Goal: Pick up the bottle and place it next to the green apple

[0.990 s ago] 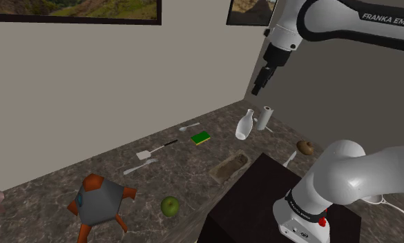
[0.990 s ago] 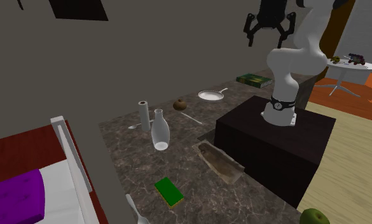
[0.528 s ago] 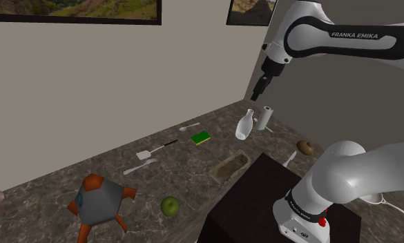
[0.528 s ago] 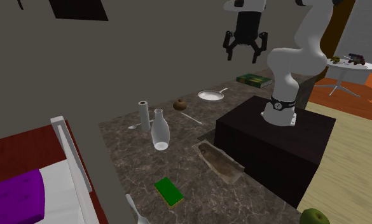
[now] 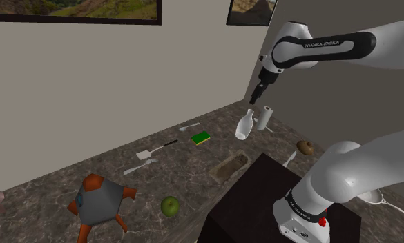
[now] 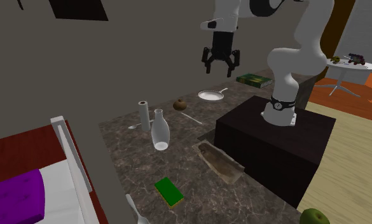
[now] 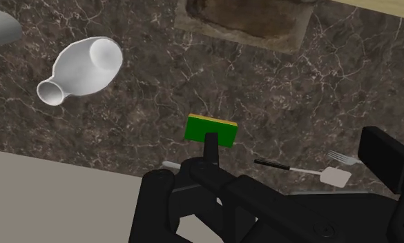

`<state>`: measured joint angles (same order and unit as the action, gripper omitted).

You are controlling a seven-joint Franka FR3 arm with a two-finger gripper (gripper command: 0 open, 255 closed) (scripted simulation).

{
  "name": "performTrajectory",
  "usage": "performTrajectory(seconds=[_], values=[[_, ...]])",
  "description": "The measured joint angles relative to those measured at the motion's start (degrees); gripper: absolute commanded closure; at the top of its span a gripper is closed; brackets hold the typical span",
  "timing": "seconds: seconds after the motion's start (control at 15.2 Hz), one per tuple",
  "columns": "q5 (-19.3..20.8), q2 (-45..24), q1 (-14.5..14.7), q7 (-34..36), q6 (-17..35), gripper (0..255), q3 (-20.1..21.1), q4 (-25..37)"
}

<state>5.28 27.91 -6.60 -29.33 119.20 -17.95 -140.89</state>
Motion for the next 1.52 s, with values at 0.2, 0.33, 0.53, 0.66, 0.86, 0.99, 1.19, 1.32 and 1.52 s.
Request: performTrajectory(seconds=[0.2,0.33,0.53,0.66,0.86,0.99,1.19,1.32,1.52], values=[[-0.12,-5.05,-0.58,-4.3,4.82,0,-3.8,0.29],[-0.9,-8.53,-0.57,-6.83,7.06,0,-5.83,1.5],[-3.23,-14.59,-0.18,-10.82,11.08,0,-8.63,3.27],[-5.34,-18.57,-0.15,-14.15,13.43,0,-10.54,4.6],[-10.13,-25.61,-0.34,-20.07,16.09,0,-12.95,7.96],[-14.57,-31.29,-1.07,-24.77,17.49,0,-13.91,11.14],[-20.4,-38.32,-3.22,-30.63,18.57,0,-13.87,15.45],[-23.93,-42.89,-5.37,-34.25,18.76,0,-13.29,18.76],[-28.07,-49.34,-8.77,-38.24,18.28,0,-11.92,24.43]])
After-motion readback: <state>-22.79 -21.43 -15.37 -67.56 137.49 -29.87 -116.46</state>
